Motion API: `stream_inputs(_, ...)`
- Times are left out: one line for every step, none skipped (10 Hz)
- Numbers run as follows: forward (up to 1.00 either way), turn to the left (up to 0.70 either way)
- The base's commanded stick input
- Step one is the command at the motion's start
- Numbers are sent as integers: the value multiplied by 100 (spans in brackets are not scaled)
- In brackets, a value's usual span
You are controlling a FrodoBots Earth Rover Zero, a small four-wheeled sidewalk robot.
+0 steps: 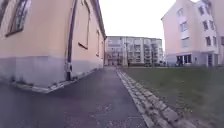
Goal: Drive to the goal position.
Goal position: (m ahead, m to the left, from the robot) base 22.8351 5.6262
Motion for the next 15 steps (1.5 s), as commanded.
stream_inputs(85, 0)
stream_inputs(85, 0)
stream_inputs(85, 0)
stream_inputs(85, 0)
stream_inputs(85, 0)
stream_inputs(85, 0)
stream_inputs(85, 0)
stream_inputs(85, 0)
stream_inputs(85, 0)
stream_inputs(85, 0)
stream_inputs(85, 0)
stream_inputs(85, 0)
stream_inputs(85, 0)
stream_inputs(85, 0)
stream_inputs(85, -7)
